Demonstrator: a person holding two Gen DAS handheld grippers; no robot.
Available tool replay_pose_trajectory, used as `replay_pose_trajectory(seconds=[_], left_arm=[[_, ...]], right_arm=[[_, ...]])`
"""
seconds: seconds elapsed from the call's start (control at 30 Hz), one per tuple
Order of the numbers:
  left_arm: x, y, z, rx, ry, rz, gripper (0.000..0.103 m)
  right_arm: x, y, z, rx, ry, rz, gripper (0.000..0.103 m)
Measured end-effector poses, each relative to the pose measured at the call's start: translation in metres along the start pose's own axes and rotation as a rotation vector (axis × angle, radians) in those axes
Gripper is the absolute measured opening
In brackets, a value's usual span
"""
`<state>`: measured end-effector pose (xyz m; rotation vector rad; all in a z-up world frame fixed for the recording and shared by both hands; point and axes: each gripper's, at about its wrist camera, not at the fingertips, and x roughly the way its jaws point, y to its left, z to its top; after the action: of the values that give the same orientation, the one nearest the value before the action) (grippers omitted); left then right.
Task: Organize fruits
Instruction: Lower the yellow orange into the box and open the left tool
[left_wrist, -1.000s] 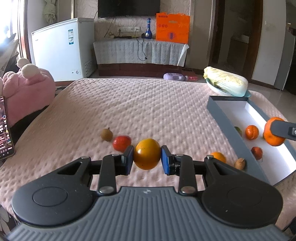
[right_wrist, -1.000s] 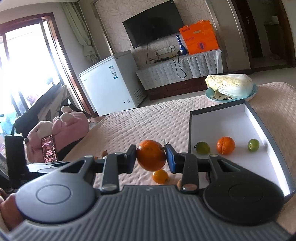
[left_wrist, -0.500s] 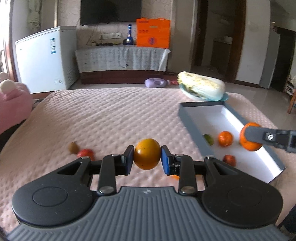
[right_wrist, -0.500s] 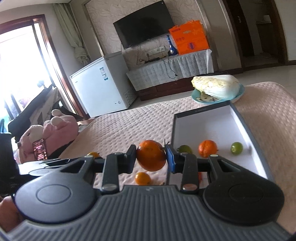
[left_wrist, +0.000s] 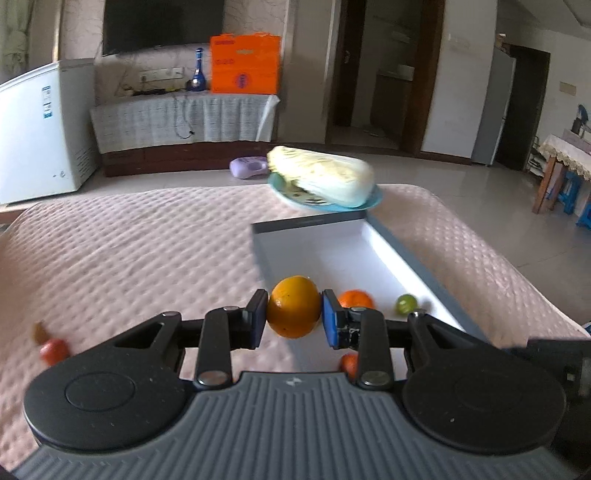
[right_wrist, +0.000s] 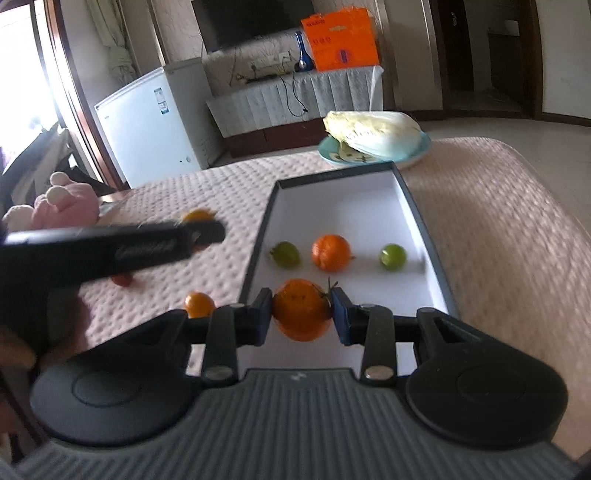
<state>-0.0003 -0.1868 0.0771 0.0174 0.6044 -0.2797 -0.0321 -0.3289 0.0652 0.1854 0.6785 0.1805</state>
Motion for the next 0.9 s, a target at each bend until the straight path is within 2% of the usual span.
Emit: replay_pose_trajectory(seconds=[0.47,0.57,0.63,0.7,0.9], left_arm=[[0.068,-0.06,0.022,0.081,0.043,-0.046,0.037],[0.072,-0.063,0.023,0.087,0.04,-0.043,0.043],[0.071,-0.063,0.025,0.086,0.033,-0.038,0.059],[0.065,-0.061,0.026,0.09,0.015,-0.037,0.065],[0.035,-0.051,0.029,0.1,-0.043,-0.031,0.065]], right_arm=[[0.007,-0.016,0.0,0.039,0.042,-0.038,0.038],[0.01,-0.02,0.0,0.056,0.051,-0.048,0.038],[0.011,-0.02,0.001,0.052,0.052,-0.052,0.038],[0.014,-0.019,0.002,0.046,0.057,-0.058,0.038],[0.023,-0.011,0.004,0.031,0.068,-0.06,0.039]])
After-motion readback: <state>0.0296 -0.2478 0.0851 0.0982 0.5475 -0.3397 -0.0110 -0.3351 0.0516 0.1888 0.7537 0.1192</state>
